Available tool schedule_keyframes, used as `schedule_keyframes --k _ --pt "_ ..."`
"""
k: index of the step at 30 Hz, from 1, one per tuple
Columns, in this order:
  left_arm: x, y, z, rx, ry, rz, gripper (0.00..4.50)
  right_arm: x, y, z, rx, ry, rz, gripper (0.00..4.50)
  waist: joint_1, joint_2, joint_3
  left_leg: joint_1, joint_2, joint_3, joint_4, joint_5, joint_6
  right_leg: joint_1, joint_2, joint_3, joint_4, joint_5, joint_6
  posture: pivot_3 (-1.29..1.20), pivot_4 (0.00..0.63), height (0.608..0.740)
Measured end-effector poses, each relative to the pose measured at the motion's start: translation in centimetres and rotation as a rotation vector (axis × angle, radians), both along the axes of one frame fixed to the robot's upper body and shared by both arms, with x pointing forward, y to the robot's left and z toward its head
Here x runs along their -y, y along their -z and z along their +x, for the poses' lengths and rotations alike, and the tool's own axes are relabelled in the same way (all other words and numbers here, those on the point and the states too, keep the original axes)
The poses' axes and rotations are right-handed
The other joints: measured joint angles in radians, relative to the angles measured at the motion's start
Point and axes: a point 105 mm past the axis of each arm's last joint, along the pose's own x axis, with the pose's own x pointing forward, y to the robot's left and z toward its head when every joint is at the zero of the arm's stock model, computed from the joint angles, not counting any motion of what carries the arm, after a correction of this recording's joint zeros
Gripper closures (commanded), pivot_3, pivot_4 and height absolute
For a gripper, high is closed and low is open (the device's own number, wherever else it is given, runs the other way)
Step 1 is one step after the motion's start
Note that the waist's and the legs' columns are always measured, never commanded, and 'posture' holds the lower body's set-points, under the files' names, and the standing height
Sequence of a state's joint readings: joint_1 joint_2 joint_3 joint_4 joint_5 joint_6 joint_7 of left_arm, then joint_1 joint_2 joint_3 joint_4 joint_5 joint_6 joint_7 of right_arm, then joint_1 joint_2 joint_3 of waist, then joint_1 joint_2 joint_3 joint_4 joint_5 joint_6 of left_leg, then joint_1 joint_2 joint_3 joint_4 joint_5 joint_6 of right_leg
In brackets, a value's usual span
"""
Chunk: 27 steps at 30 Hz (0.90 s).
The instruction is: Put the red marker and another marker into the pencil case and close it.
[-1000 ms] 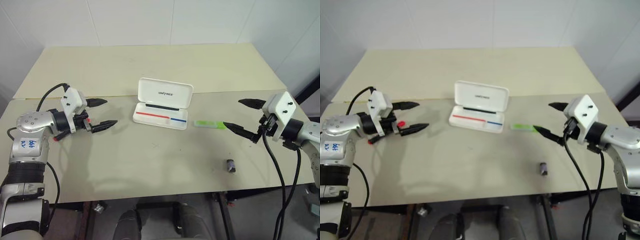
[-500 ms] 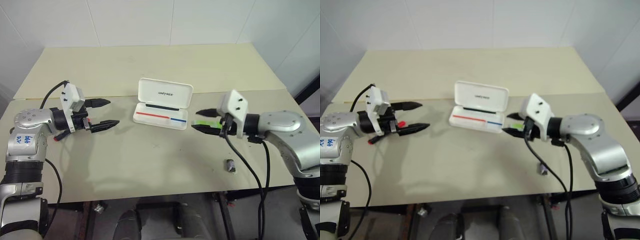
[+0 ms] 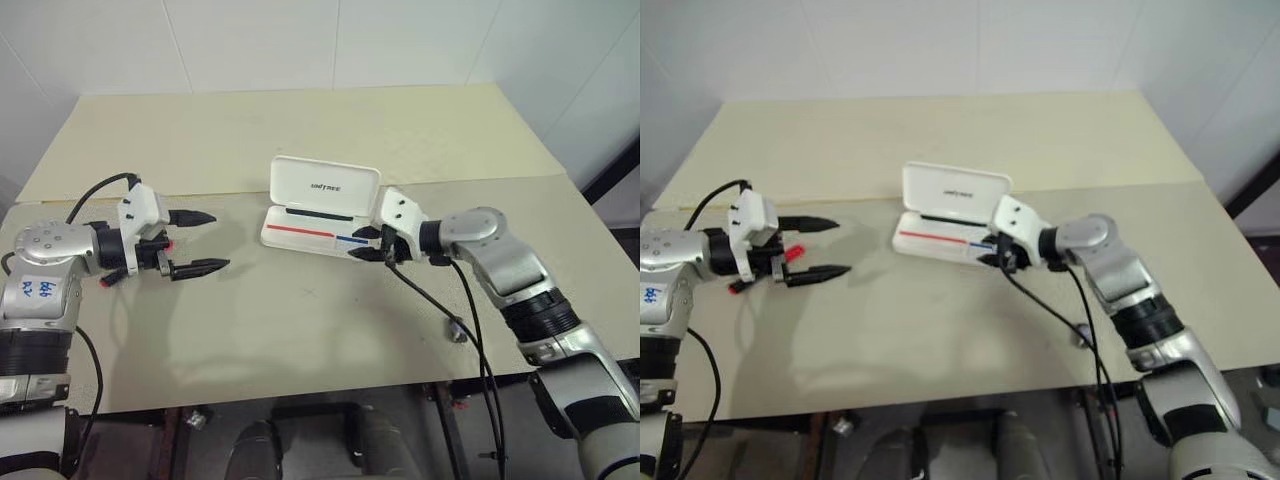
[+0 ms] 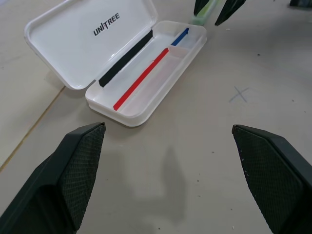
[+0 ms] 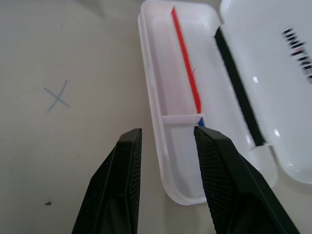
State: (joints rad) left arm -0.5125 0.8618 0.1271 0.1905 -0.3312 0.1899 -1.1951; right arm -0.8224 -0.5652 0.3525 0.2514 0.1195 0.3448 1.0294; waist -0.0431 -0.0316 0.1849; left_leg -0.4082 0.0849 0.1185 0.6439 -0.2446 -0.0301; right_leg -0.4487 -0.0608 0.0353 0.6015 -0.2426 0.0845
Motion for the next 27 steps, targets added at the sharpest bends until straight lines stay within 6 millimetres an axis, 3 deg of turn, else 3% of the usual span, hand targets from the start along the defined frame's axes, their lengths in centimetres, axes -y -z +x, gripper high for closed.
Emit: schedule_keyframes --k 8,15,18,21,27 --pt "0.4 -0.6 -1.0 0.015 0.006 0.004 0.0 -0.2 2.4 1.4 -0.024 -0.029 -0.075 2.72 -0.014 0.0 0.0 0.001 0.0 0.0 0.001 0.0 0.0 0.0 0.0 0.0 0.002 0.0 0.0 0.0 0.15 0.74" --pt "0.5 -1.4 -1.2 0.036 0.001 -0.004 0.0 0.0 2.2 2.5 0.005 -0.045 -0.113 2.72 -0.019 0.0 0.0 0.002 0.0 0.0 0.001 0.0 -0.001 0.0 0.0 0.0 0.004 0.0 0.0 0.0 0.15 0.74" --pt "0.4 -1.3 -1.2 0.037 -0.01 -0.005 0.0 -0.2 2.2 2.7 0.006 -0.051 -0.129 3.31 -0.02 0.0 0.0 0.002 0.0 0.0 0.001 0.0 -0.001 0.0 0.0 0.0 0.005 0.0 0.0 0.0 0.15 0.74" --pt "0.5 -1.3 -1.3 0.038 -0.014 -0.005 0.0 -0.7 2.2 2.5 -0.006 -0.086 -0.141 4.33 -0.02 0.0 0.0 0.002 0.0 0.0 0.001 0.001 -0.001 0.0 0.0 0.0 0.005 0.0 0.0 0.0 0.15 0.74" --pt "0.4 -1.4 -1.2 0.047 -0.023 -0.007 0.0 -1.2 2.1 2.3 -0.007 -0.121 -0.156 4.46 -0.024 -0.001 0.0 0.002 0.0 0.0 0.001 0.001 -0.001 0.0 0.0 0.0 0.006 0.0 -0.001 0.0 0.15 0.74"
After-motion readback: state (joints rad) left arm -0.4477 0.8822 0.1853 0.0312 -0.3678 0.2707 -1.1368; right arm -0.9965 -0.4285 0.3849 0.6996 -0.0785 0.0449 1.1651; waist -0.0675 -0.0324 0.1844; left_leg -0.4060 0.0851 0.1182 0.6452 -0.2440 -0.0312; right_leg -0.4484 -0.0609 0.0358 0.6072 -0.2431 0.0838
